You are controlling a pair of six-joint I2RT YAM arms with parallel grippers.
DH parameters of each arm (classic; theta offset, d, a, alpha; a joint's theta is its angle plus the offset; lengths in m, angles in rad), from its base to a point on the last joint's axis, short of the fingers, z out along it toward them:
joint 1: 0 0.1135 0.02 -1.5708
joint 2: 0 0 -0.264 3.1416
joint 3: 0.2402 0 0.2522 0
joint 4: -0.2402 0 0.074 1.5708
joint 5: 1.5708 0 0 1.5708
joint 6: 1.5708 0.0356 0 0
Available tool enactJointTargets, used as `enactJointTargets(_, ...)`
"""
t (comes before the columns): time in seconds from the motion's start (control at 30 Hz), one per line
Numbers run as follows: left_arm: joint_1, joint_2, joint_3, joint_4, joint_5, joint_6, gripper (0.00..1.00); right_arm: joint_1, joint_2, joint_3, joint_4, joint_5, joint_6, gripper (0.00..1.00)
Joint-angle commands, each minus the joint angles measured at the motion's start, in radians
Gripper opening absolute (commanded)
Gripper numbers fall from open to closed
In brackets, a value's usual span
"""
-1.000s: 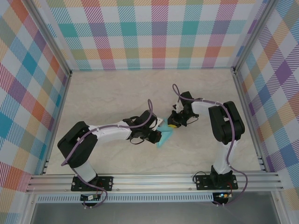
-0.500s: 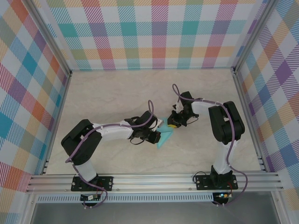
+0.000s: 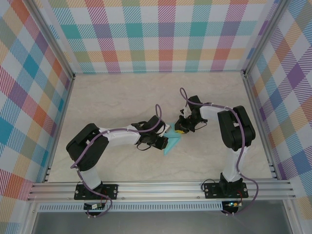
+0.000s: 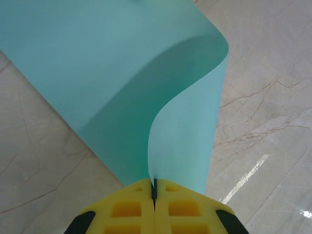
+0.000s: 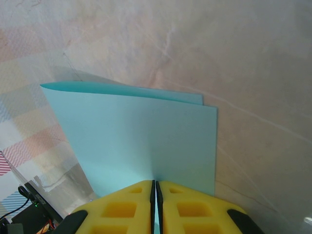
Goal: Fold a paper plane with a square sheet of paper (pick it up from the middle)
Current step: Third fold the triangle at the center of the table.
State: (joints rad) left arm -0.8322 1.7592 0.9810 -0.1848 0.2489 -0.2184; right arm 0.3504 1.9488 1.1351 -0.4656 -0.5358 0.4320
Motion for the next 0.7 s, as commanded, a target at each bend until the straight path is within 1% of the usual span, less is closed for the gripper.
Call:
enactJointTargets(0.0,0.013,0.014,0.029,-0.033,-0.02,0.01,0.0,-0.002,0.0,-0.024,-0.034,0.02,-0.012,0.13)
enactJointTargets(0.67,0.014,0.062,0.048,-0.045,-0.027,-0.001,0.01,-0.002,-0.002,-0.025,-0.034,0.019,-0.006,0.15)
